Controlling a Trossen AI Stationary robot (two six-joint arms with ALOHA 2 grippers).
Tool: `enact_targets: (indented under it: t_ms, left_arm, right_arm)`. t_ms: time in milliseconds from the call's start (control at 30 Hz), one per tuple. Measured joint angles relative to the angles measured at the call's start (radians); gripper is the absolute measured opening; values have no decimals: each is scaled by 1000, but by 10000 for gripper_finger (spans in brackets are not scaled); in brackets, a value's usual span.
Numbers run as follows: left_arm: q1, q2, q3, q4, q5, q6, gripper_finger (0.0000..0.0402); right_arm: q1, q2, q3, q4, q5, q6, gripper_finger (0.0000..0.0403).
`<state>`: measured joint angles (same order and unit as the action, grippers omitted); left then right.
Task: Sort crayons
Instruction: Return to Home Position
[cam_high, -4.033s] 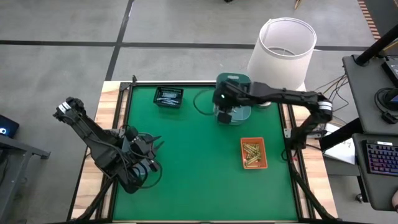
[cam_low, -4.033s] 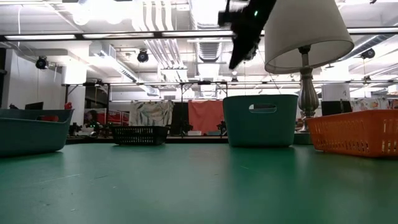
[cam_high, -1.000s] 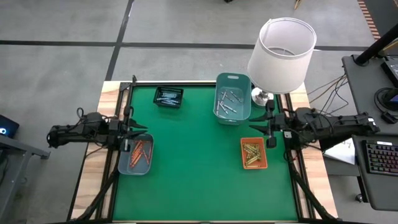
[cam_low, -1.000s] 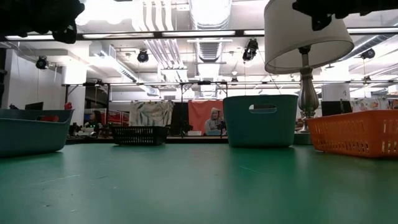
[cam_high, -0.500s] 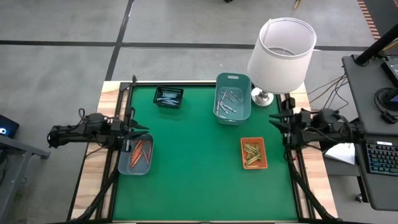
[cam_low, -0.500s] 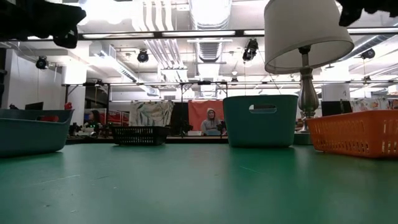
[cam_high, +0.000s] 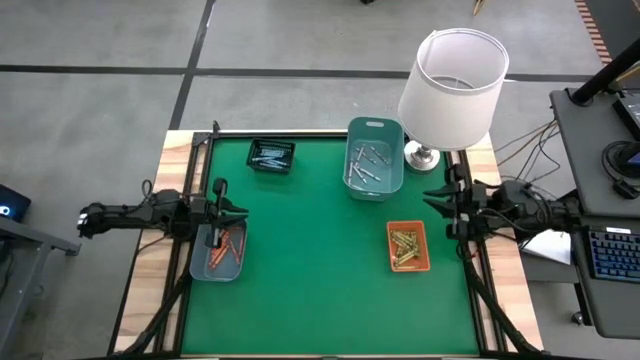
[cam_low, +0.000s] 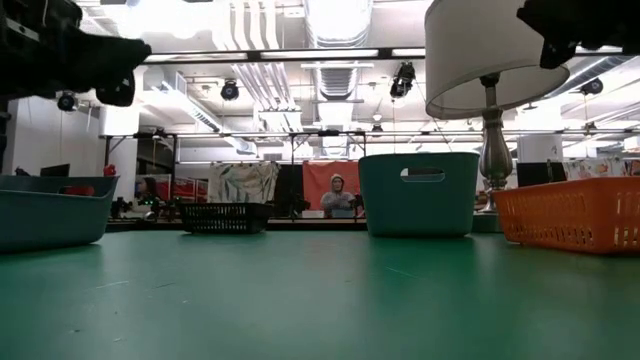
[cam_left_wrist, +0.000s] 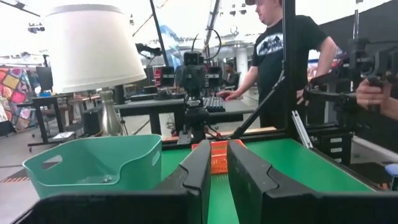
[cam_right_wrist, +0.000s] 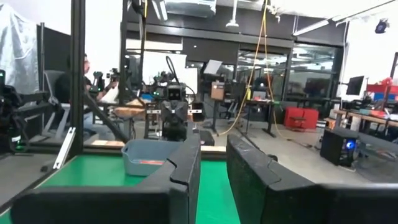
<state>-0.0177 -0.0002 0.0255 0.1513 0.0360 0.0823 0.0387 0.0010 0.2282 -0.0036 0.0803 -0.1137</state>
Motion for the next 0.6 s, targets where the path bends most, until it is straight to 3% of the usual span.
enact_targets:
  t_ms: [267,433,600]
  left_arm:
    - [0,11,-15,-7,8,-39,35]
    - [0,17,-14,-132,4,-51,35]
    - [0,58,-10,-137,-2,-70,35]
  right_arm:
    - [0,12,-114,46,-3,-9,61]
    - [0,12,-214,40,-1,-51,61]
    - [-2,50,-216,31,-9,3,53]
